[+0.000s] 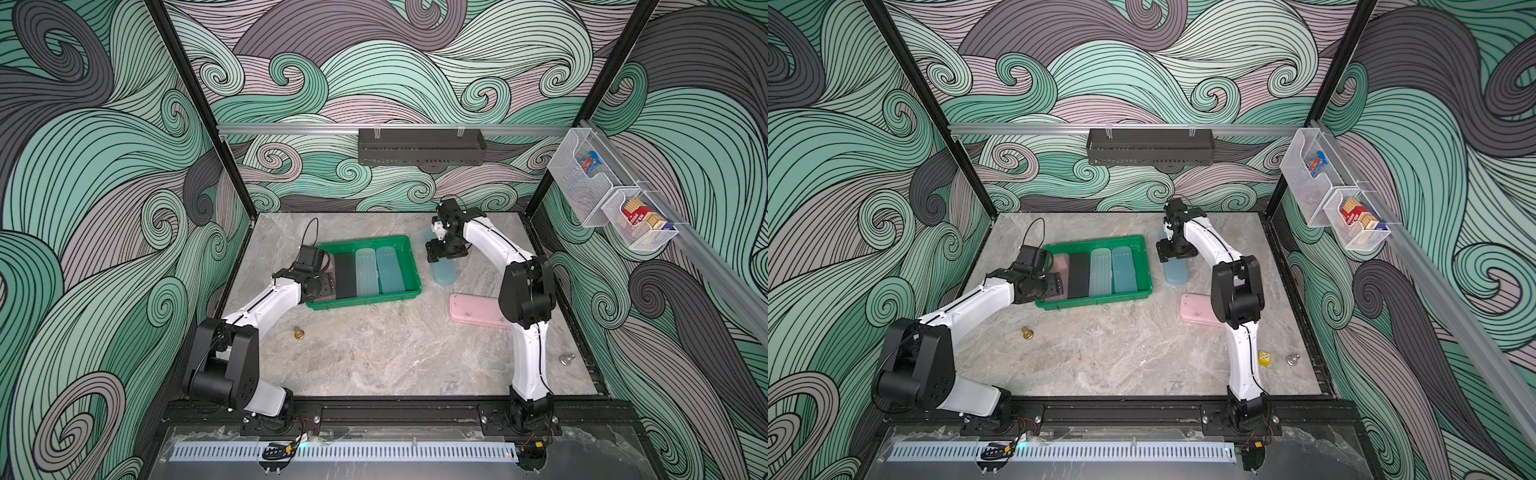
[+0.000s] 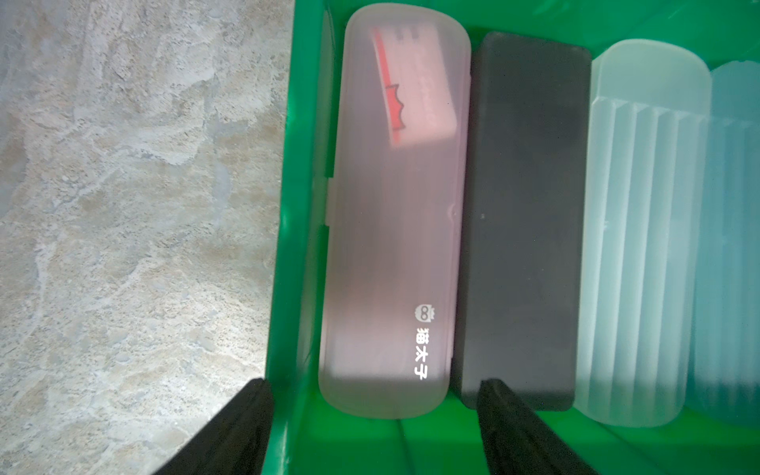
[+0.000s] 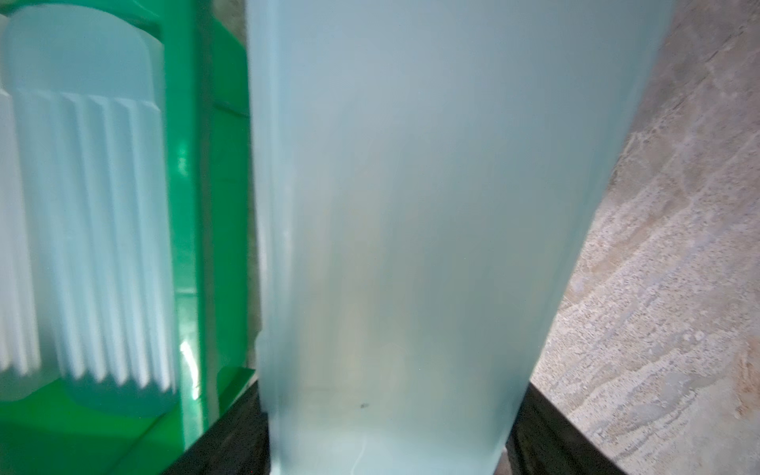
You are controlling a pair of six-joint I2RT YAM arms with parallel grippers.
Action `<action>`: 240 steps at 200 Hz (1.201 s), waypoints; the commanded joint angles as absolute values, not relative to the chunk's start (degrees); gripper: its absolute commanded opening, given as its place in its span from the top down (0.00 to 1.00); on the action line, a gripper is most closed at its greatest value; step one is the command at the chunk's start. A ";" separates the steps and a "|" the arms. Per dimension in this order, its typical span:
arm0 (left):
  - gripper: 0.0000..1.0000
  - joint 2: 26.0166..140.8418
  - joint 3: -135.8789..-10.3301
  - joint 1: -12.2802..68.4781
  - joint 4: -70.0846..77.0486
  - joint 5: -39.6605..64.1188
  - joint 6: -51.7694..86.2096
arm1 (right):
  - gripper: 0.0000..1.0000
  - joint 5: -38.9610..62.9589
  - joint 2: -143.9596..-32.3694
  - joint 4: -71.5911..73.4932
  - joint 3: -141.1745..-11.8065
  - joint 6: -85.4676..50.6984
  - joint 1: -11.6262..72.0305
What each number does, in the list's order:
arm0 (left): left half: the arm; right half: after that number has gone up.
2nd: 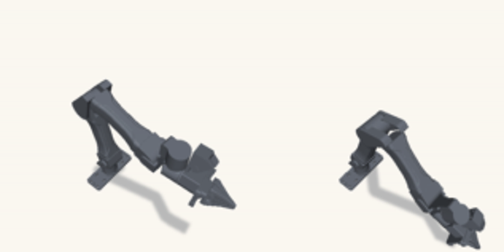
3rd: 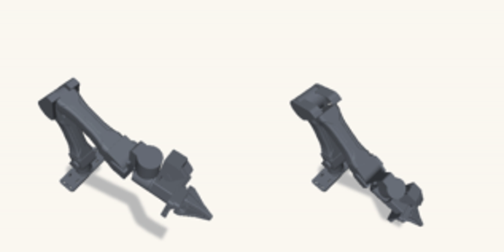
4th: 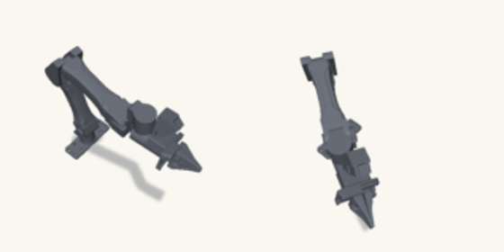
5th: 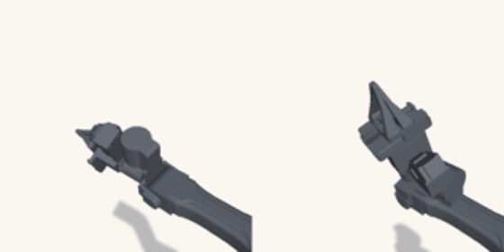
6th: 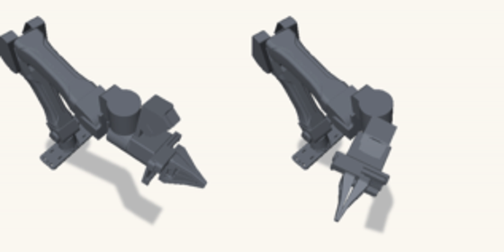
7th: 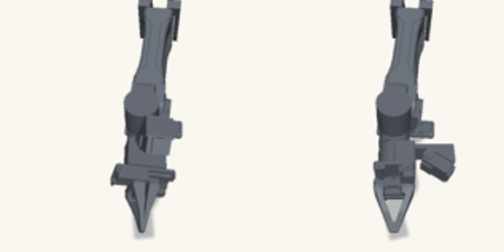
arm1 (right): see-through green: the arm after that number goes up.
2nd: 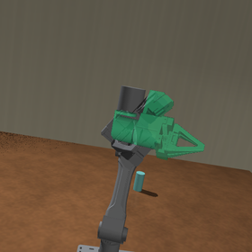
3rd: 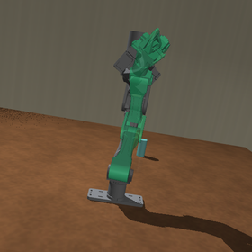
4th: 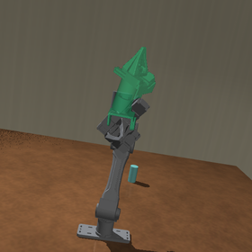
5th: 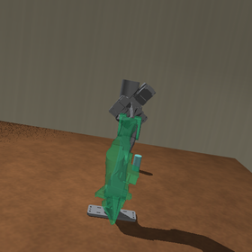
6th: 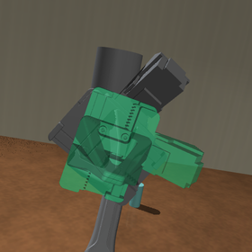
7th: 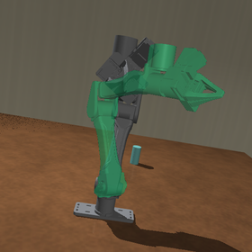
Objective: Put the pencil case into the storage box
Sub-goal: Pick up the pencil case from the center of the board, then place the pencil case at the storage box.
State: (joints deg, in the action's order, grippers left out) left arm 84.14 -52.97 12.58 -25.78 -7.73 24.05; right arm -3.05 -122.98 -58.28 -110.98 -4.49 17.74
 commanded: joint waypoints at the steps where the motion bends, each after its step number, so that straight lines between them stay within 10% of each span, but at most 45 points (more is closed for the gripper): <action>1: 0.18 82.64 -53.06 13.01 -26.63 -8.44 24.59 | 0.30 -1.79 -118.16 -58.44 -111.08 -6.33 19.99; 240: 0.18 80.20 -51.69 13.01 -27.51 -8.79 25.86 | 0.29 -3.26 -138.20 -60.41 -131.37 -16.52 36.78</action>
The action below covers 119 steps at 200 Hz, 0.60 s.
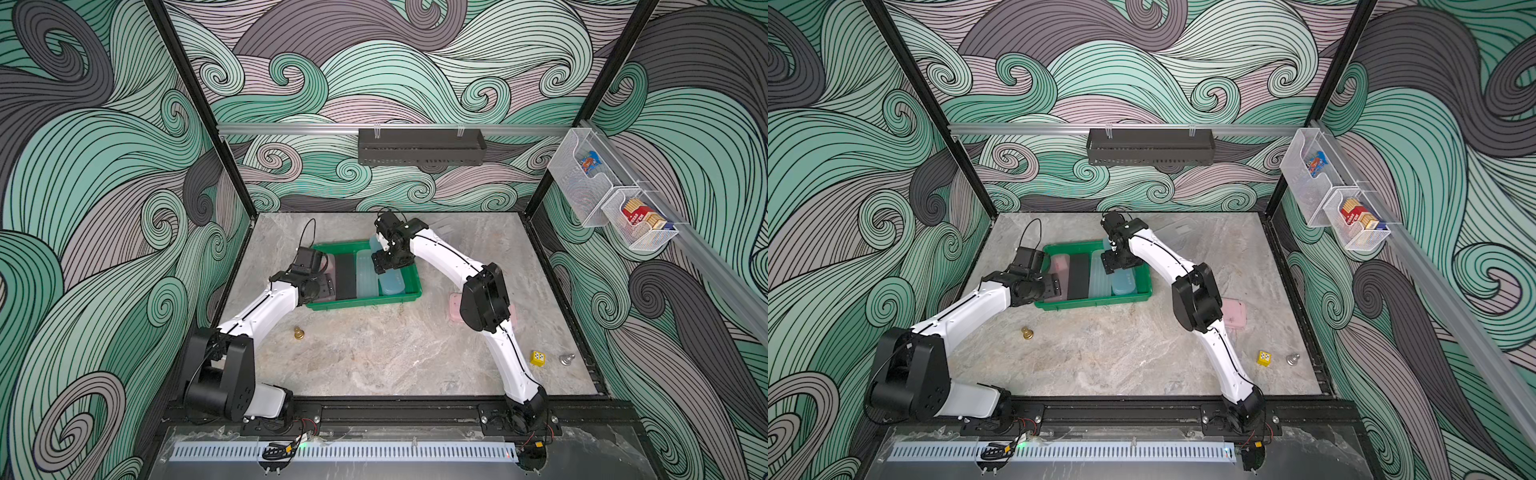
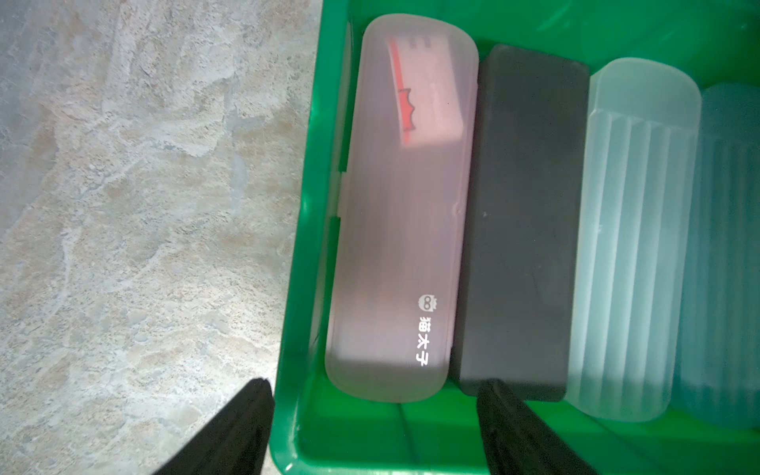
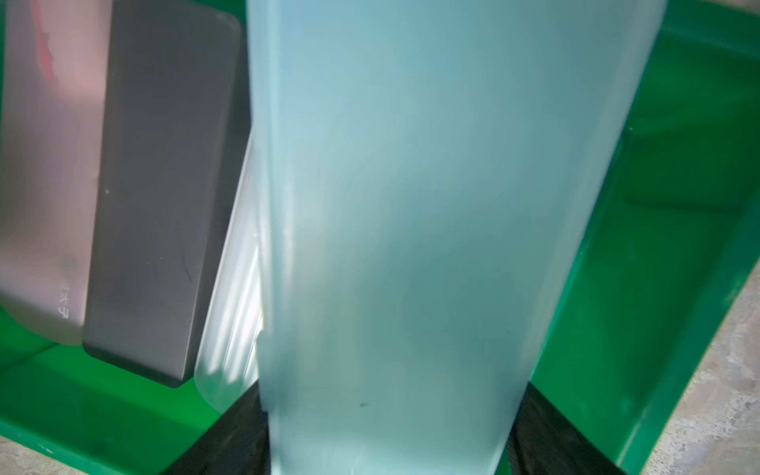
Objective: Put the pencil case into the storage box
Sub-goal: Place the pencil case at the storage box.
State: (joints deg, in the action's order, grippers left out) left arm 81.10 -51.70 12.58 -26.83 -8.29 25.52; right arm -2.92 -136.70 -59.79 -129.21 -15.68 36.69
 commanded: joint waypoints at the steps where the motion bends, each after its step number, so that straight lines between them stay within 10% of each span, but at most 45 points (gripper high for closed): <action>1: 0.18 80.22 -51.69 12.96 -27.51 -8.79 25.89 | 0.30 -3.21 -138.23 -60.44 -131.38 -16.57 36.80; 119: 0.18 80.16 -51.11 12.99 -27.24 -8.96 25.71 | 0.06 -3.26 -140.54 -61.98 -133.19 -18.61 36.98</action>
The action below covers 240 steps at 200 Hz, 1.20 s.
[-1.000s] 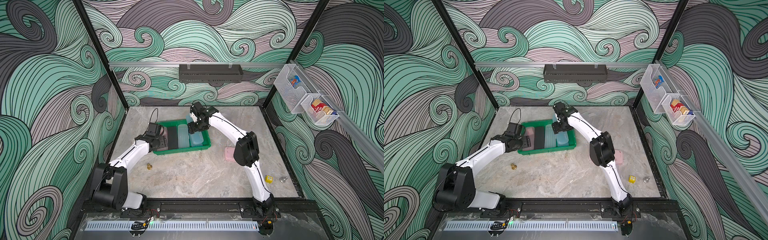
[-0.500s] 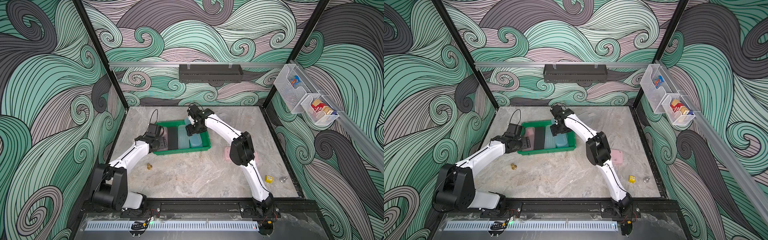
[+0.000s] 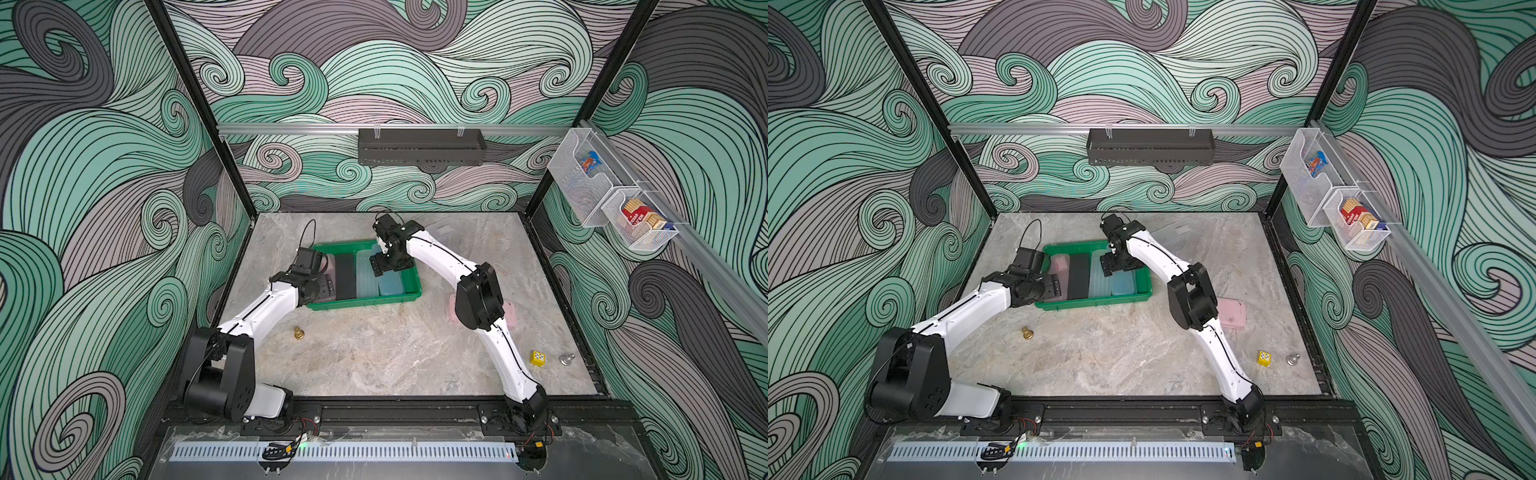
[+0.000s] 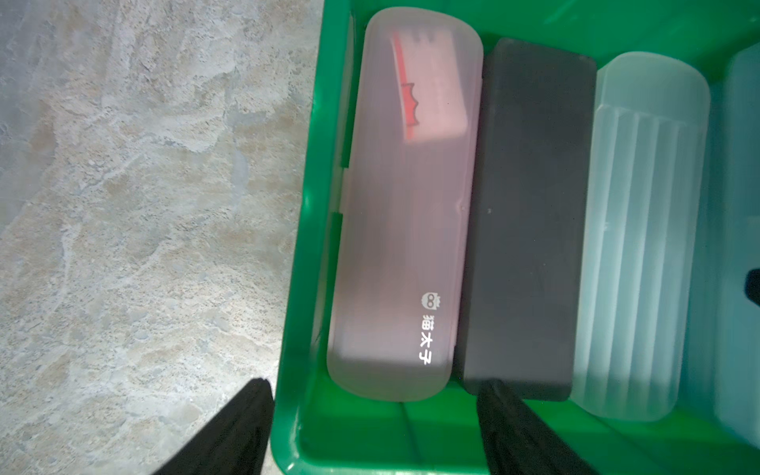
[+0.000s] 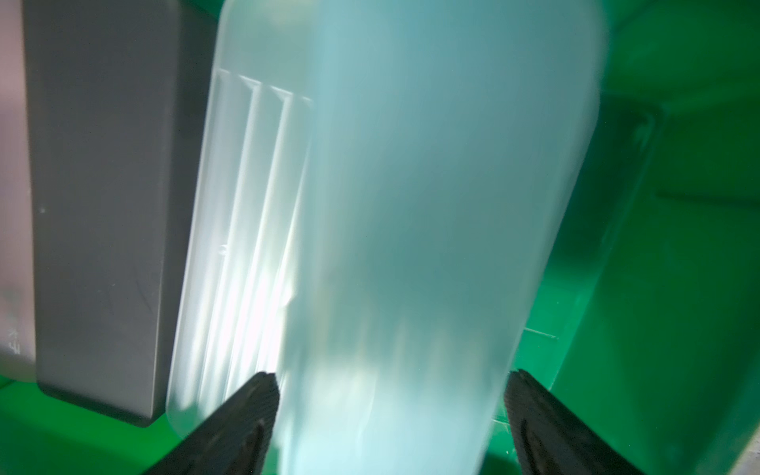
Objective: Put the pencil case into the storage box
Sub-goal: Place the pencil case at the storage box, then adjust the pencil case at the center of the board.
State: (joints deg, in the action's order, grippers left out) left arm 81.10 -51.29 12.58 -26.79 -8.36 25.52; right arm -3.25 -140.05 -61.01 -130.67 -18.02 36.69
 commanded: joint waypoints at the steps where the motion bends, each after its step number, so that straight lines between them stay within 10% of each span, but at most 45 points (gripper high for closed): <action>1: 0.18 80.16 -51.09 13.00 -27.24 -8.96 25.73 | 0.06 -3.21 -140.49 -61.97 -133.17 -18.67 37.08; 105: 0.18 77.56 -51.20 13.01 -27.98 -8.24 26.55 | 0.01 -14.23 -117.22 -61.86 -111.49 -17.09 34.32; 179: 0.17 73.64 -53.85 21.45 -28.78 -3.80 29.12 | 0.01 -8.24 -87.59 -50.36 -69.52 -19.14 10.24; 240: 0.15 79.91 -61.76 36.83 -28.53 -4.35 32.56 | 0.01 -2.59 -86.32 -47.09 -61.43 -17.34 -3.70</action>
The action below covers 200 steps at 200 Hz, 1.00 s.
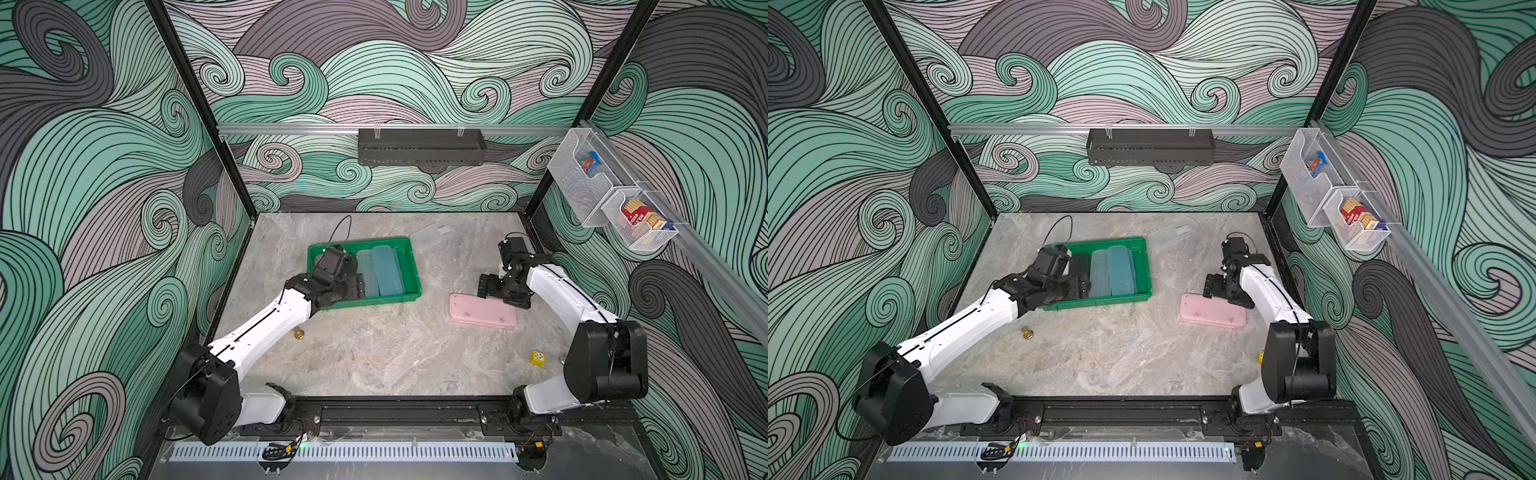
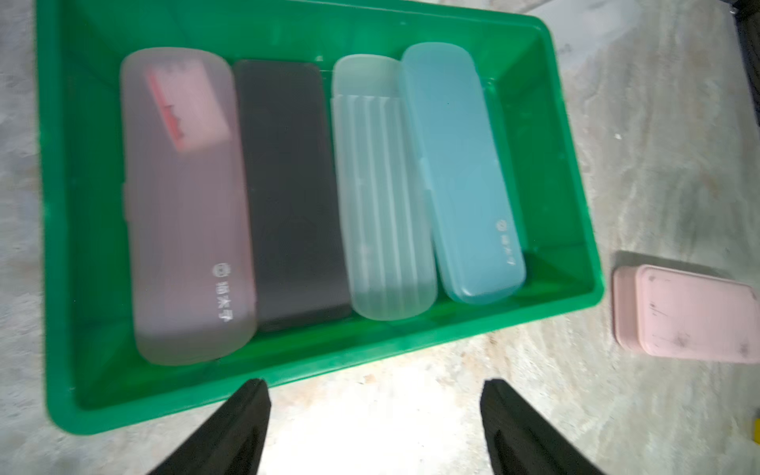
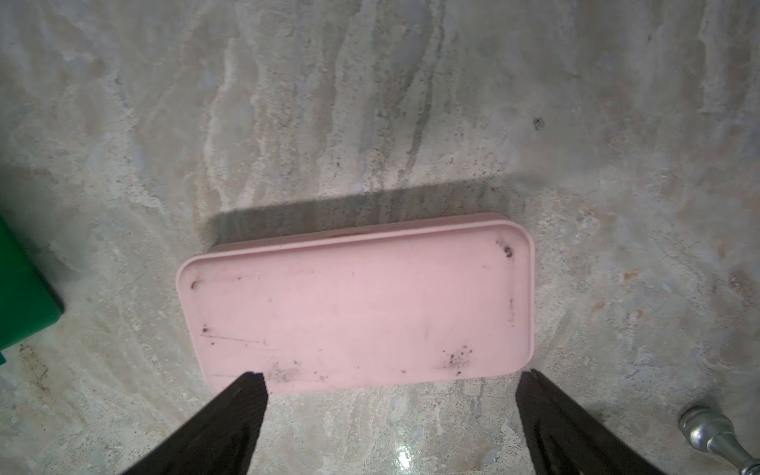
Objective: Put the pencil case into the storage box
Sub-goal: Adjust the pencil case at the center of the board.
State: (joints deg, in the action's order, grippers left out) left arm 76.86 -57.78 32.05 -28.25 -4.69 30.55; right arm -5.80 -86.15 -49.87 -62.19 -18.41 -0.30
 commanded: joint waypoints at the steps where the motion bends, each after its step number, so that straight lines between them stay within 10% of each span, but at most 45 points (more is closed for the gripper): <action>1: 0.16 80.08 -61.91 37.09 -28.50 -4.33 32.58 | 0.01 -2.57 -86.36 -47.10 -61.39 -17.28 -3.78; 200: 0.15 86.49 -63.03 42.79 -31.23 -13.67 30.78 | 0.01 6.24 -100.44 -43.80 -66.25 -24.71 -4.92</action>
